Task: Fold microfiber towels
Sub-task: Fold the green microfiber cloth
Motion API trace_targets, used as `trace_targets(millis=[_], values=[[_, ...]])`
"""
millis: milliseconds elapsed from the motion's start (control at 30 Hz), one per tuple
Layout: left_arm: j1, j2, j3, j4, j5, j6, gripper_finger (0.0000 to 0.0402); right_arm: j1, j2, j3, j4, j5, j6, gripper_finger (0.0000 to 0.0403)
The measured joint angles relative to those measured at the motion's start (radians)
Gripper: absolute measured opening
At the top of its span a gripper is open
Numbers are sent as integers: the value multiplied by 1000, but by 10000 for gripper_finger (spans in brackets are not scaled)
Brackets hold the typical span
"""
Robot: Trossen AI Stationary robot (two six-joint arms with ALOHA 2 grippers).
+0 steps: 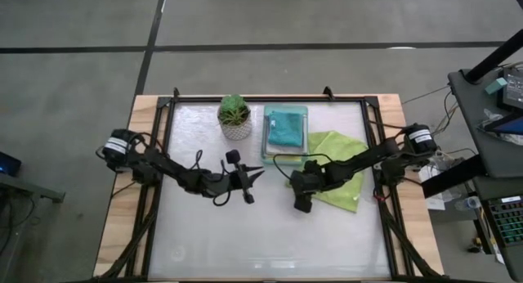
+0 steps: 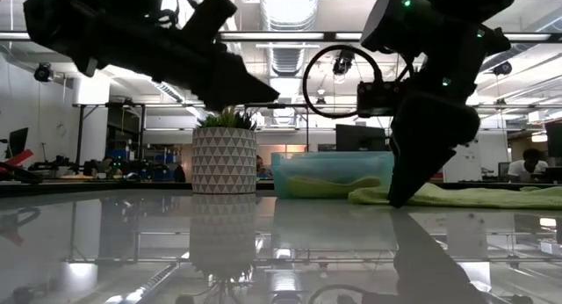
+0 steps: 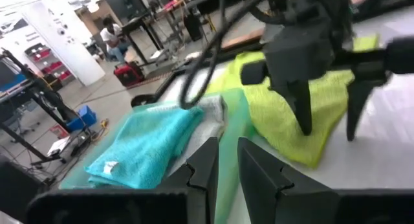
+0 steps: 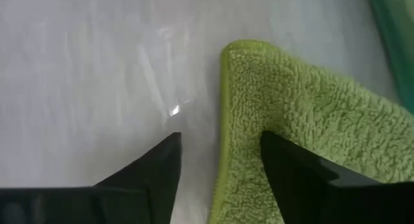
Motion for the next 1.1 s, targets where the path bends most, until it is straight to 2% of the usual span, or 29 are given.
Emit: trace_targets(millis=[167, 367, 400, 533, 667, 800, 967, 1100], values=[[0, 3, 0, 2, 0, 20, 44, -27, -54, 40, 0, 22, -1, 156], [-19, -26, 6, 10, 10, 7, 44, -41, -108, 56, 23, 53, -32, 32], [-30, -33, 6, 11, 15, 2, 44, -41, -117, 55, 27, 57, -43, 21], [-79, -57, 22, 27, 36, 24, 44, -36, -156, 51, 8, 109, -57, 10], [-104, -67, 32, 25, 36, 26, 44, 16, -245, 52, 44, 153, -58, 9], [-107, -69, 31, 27, 90, -2, 44, 55, -350, 50, 79, 146, -72, 8], [-95, -71, 57, 31, 254, -23, 56, 65, -475, 51, 145, 28, -85, 8], [-93, -72, 105, 17, 299, 17, 102, 64, -533, 52, 209, -55, -117, 8]])
